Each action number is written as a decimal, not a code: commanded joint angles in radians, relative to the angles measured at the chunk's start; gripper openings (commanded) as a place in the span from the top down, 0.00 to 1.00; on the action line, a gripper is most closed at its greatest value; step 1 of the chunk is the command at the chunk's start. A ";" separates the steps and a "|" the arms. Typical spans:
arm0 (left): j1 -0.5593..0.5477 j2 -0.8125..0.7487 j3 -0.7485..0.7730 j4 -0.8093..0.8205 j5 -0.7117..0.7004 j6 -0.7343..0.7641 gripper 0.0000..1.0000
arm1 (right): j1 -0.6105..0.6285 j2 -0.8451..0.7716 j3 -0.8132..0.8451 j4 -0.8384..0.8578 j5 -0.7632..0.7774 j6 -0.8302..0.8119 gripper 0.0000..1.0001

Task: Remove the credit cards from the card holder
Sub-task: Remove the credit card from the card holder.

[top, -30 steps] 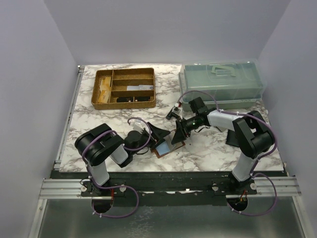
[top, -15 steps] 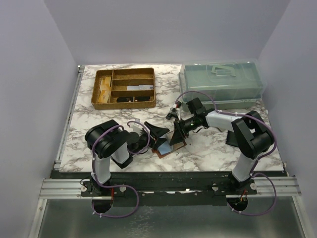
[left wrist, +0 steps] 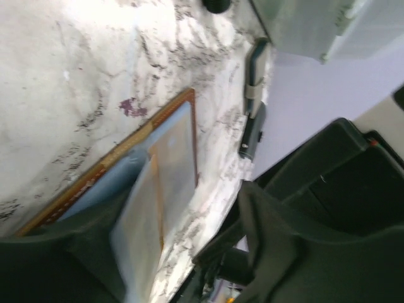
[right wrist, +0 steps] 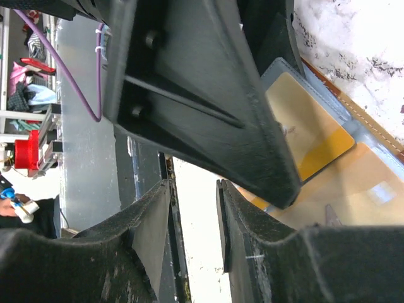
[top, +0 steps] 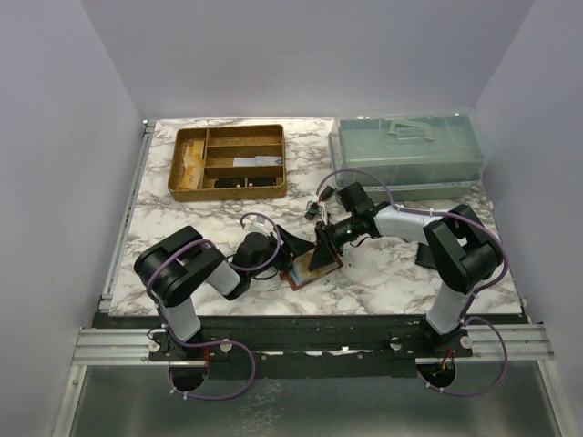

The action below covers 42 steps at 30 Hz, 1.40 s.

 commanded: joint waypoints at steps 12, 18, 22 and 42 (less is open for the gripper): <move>-0.008 -0.151 0.032 -0.426 -0.068 0.195 0.66 | 0.007 -0.034 0.011 -0.043 0.108 -0.053 0.58; -0.008 -0.198 0.015 -0.434 -0.068 0.208 0.71 | 0.003 0.006 0.029 -0.059 0.175 -0.037 0.59; -0.009 -0.215 0.004 -0.434 -0.065 0.214 0.80 | -0.002 0.000 0.025 -0.054 0.188 -0.029 0.59; -0.009 -0.323 0.038 -0.297 0.083 0.458 1.00 | -0.138 -0.172 0.018 -0.092 -0.136 -0.097 0.53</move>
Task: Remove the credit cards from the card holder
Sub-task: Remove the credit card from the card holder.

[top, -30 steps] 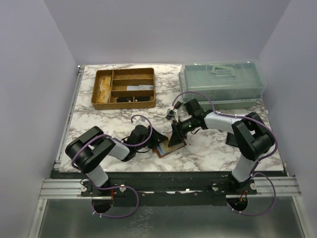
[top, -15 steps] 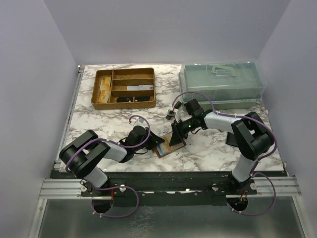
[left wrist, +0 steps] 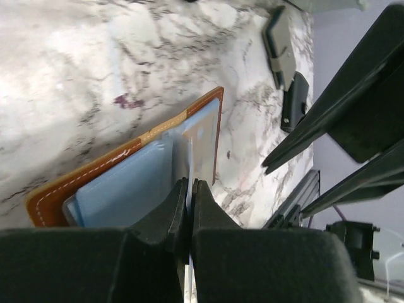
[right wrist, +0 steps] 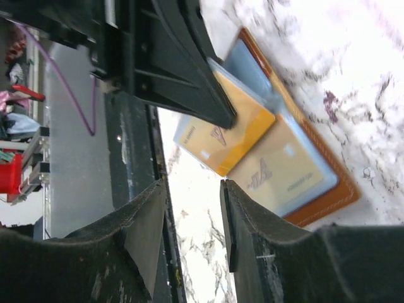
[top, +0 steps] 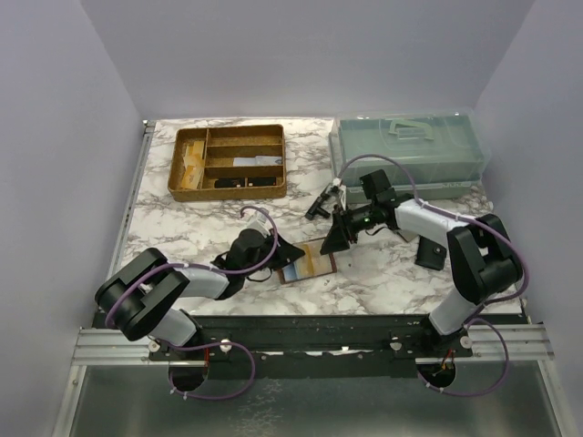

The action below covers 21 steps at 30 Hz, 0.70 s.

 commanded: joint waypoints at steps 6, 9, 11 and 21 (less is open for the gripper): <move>-0.016 -0.008 0.066 0.237 0.198 0.193 1.00 | -0.046 -0.145 -0.036 0.058 -0.183 0.019 0.51; -0.028 -0.028 0.075 0.256 0.198 0.232 1.00 | -0.051 -0.139 -0.031 0.051 -0.163 0.025 0.51; -0.029 -0.040 0.078 0.257 0.193 0.244 1.00 | -0.053 -0.135 -0.031 0.053 -0.133 0.035 0.51; -0.030 -0.083 0.058 0.285 0.148 0.246 1.00 | -0.081 -0.163 -0.060 0.096 -0.024 0.087 0.53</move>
